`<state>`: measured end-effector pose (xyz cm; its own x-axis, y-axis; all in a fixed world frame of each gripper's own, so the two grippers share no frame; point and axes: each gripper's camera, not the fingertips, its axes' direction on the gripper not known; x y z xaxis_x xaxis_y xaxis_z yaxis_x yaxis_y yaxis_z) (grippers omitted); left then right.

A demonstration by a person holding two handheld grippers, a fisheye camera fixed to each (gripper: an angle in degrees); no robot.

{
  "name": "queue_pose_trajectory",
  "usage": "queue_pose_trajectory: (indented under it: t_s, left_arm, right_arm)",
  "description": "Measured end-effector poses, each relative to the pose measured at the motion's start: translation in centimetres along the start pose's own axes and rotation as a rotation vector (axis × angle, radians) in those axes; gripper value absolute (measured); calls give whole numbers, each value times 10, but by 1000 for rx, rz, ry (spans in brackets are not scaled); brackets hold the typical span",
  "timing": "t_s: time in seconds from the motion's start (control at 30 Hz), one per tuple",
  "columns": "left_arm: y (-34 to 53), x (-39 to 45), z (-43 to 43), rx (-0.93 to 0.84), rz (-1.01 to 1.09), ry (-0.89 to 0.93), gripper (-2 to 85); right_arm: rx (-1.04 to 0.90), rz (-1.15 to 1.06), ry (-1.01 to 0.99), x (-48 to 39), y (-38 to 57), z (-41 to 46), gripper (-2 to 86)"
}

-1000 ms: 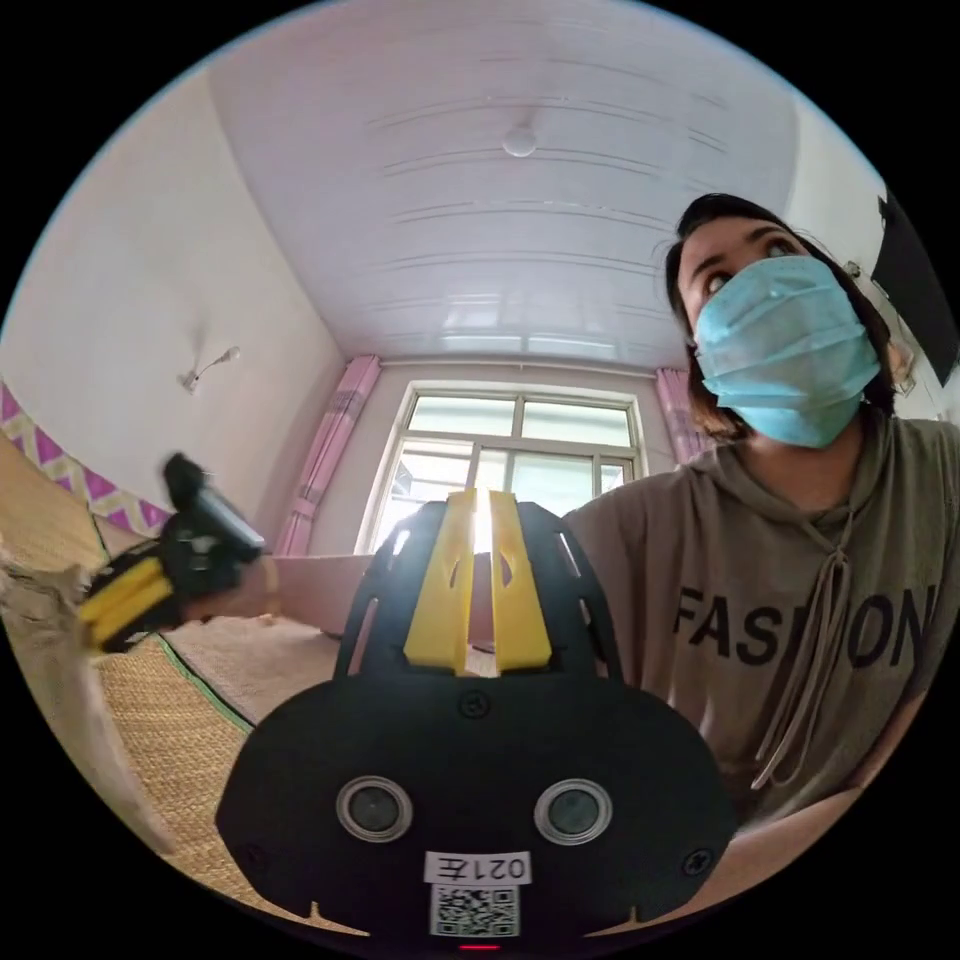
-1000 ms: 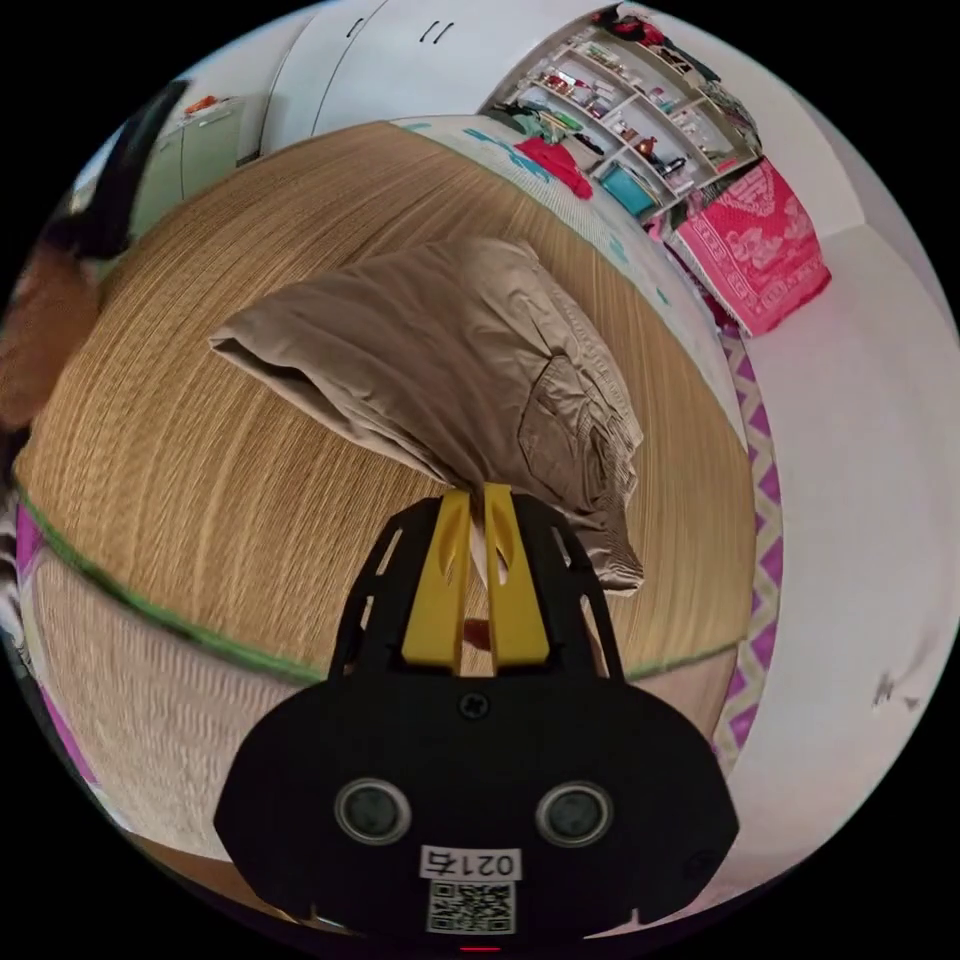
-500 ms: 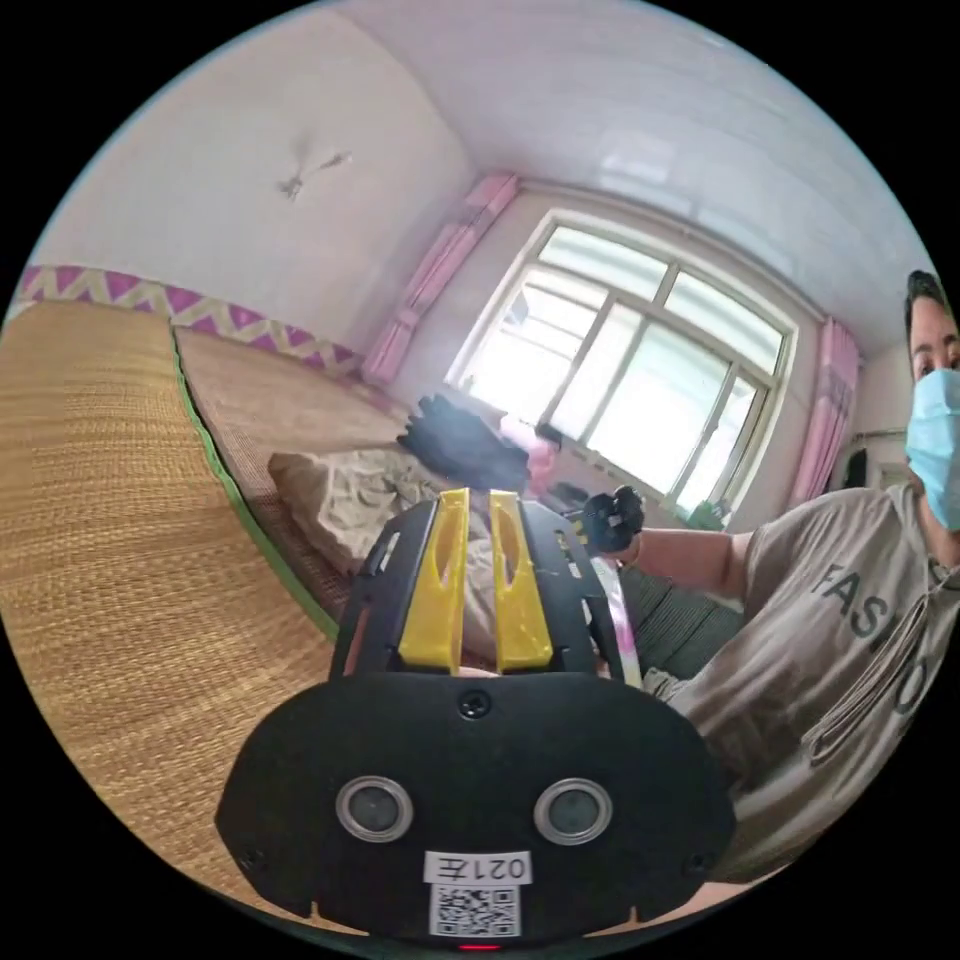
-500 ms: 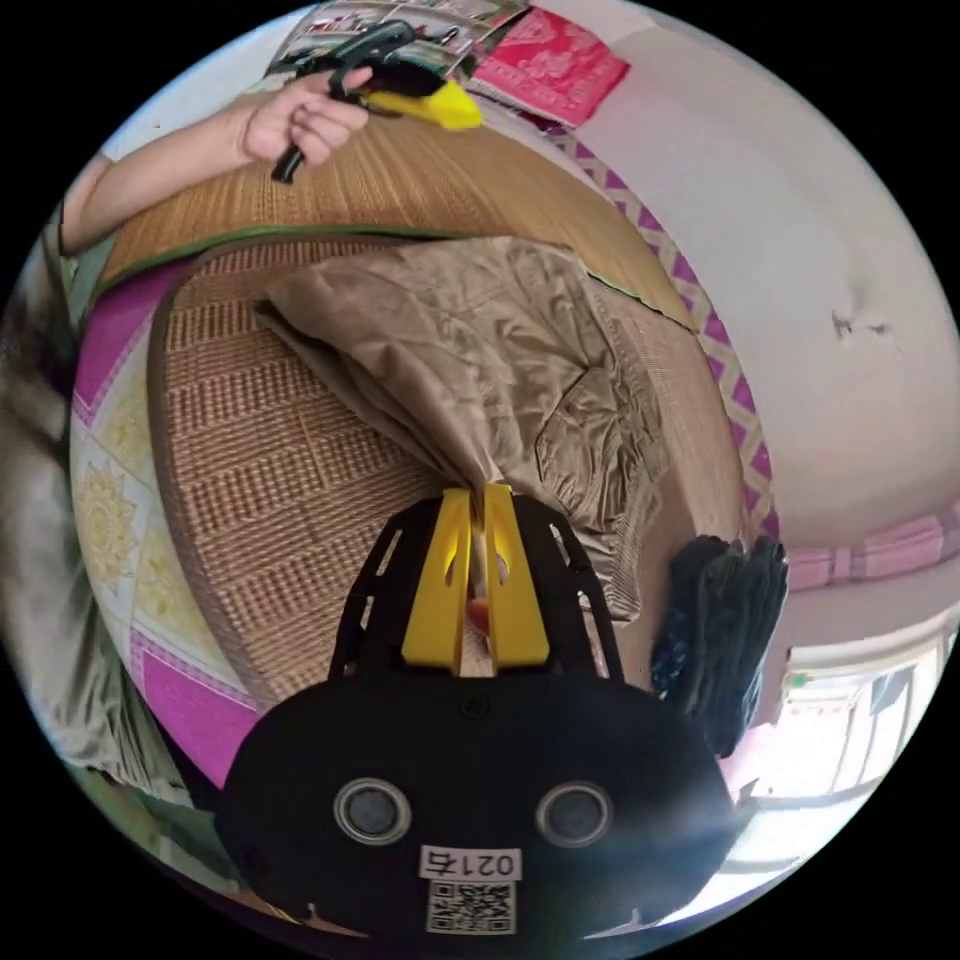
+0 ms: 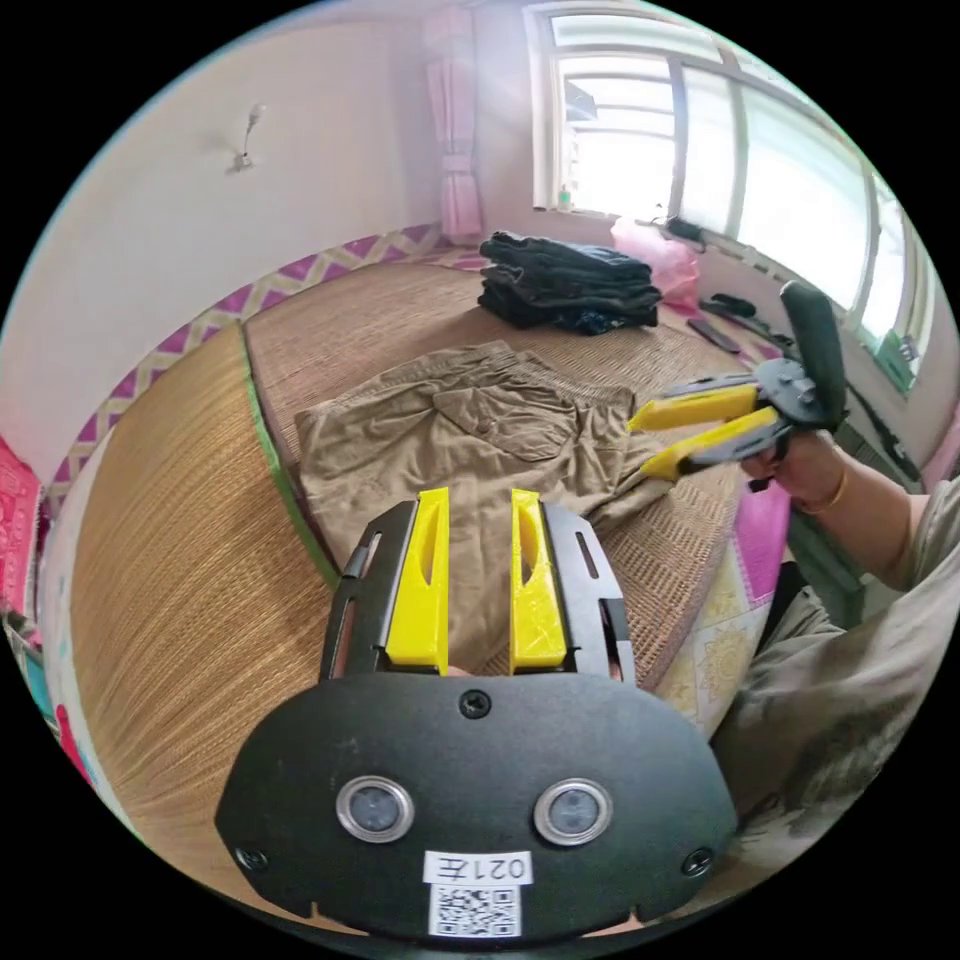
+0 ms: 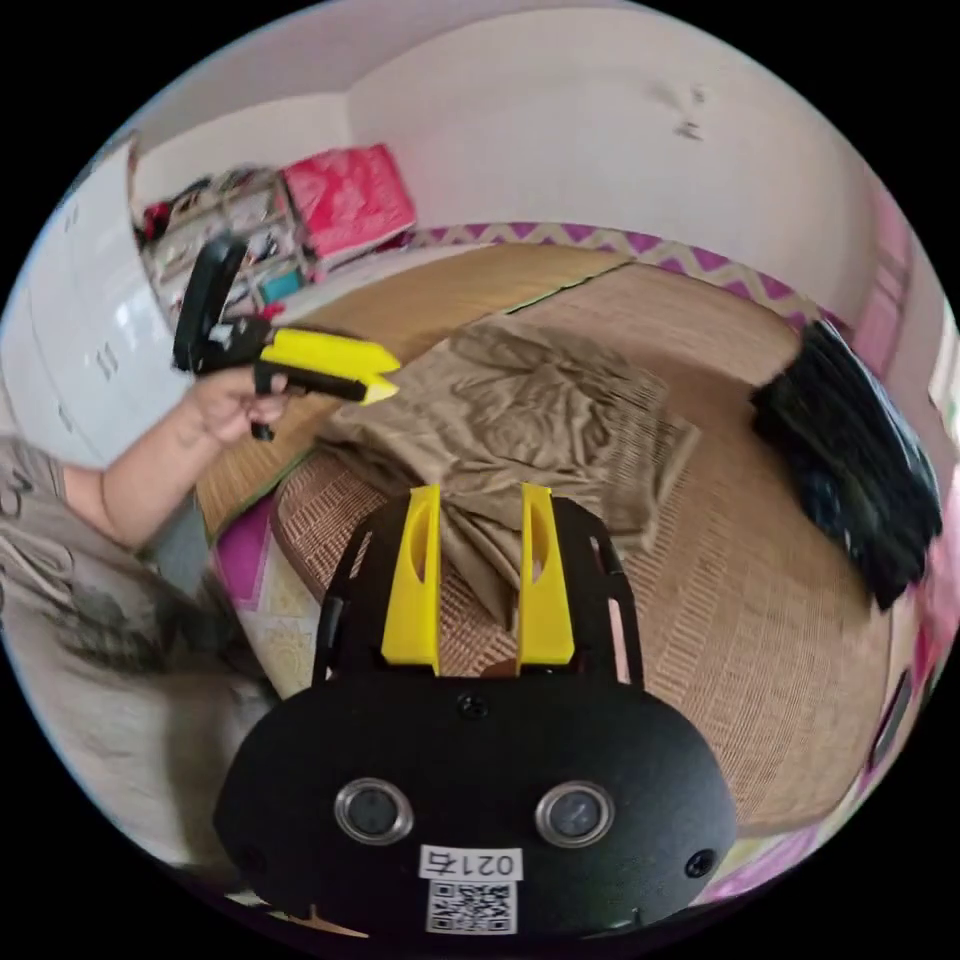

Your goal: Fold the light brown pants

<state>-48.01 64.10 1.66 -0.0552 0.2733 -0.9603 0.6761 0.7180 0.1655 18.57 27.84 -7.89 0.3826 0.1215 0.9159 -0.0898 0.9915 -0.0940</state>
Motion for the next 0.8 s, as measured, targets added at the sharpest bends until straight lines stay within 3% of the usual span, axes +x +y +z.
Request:
queue_pose_trajectory:
  t_s: [0.13,0.3,0.4,0.6,0.7,0.8]
  left_arm:
    - [-27,56,1,-17,20,38,96]
    - [-66,118,10,-30,103,57,110]
    - [-90,146,25,-49,156,57,112]
    - [-119,200,46,-30,240,-30,121]
    - [-126,229,52,-29,300,-177,125]
    - [-106,230,37,74,311,-344,55]
  right_arm:
    - [46,213,16,71,29,-4,135]
    - [13,433,-228,145,52,34,151]
    - [94,505,-308,175,69,33,80]
    - [151,325,-274,155,44,-4,20]
    - [172,240,-295,136,25,-13,14]
    - [219,191,-341,131,18,-21,14]
